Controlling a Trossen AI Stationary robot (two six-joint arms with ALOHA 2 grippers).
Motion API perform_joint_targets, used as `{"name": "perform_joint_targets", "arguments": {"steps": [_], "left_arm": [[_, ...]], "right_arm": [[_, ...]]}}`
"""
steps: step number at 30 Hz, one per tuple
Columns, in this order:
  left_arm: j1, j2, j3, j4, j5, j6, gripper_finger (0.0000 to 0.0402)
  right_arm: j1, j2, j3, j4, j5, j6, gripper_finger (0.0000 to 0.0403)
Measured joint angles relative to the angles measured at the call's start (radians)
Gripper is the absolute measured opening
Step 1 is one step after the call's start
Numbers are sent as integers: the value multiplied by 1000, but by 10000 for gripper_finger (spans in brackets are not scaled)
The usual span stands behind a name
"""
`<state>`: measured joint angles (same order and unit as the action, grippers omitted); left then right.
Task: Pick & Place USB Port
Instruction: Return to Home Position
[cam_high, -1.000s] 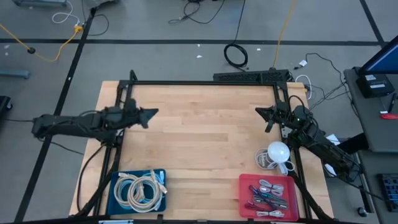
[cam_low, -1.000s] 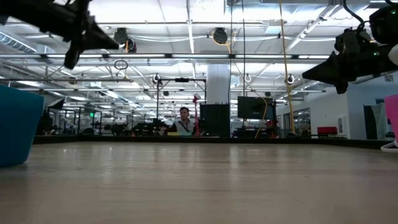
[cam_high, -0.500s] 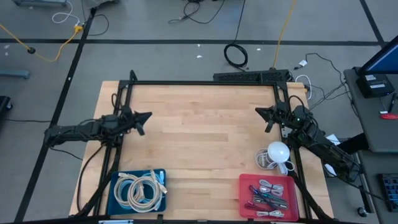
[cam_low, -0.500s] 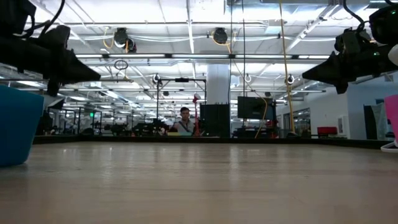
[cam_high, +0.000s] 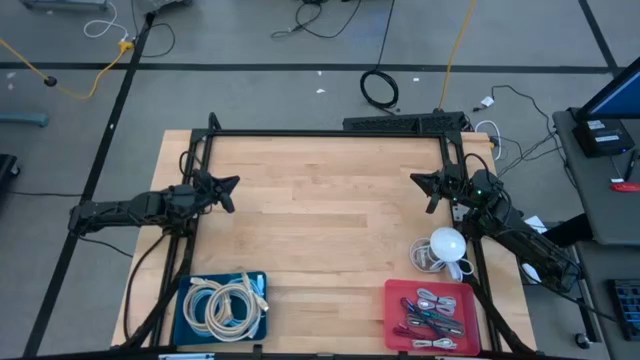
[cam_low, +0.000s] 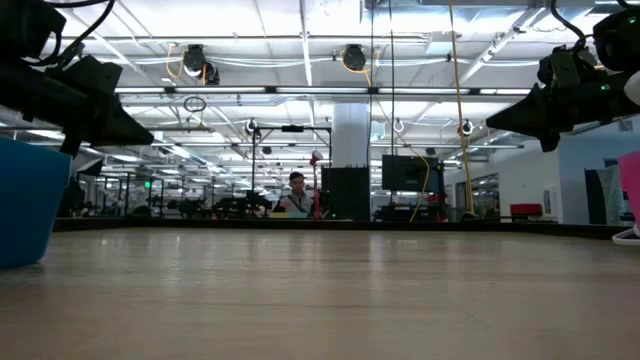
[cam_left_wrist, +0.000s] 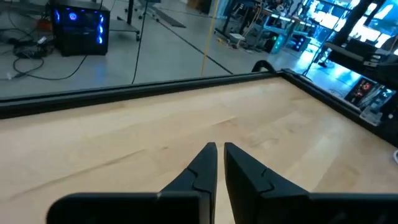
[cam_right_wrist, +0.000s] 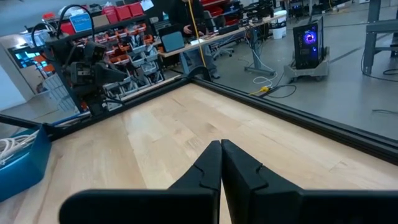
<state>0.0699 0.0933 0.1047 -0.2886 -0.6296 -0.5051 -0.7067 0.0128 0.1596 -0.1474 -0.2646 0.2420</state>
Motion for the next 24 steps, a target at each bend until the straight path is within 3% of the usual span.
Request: {"name": "perform_joint_targets", "arguments": {"steps": [24], "left_arm": [[0, 0, 2, 1, 1, -1, 31]], "right_arm": [[0, 0, -1, 0, 0, 7, 0]]}}
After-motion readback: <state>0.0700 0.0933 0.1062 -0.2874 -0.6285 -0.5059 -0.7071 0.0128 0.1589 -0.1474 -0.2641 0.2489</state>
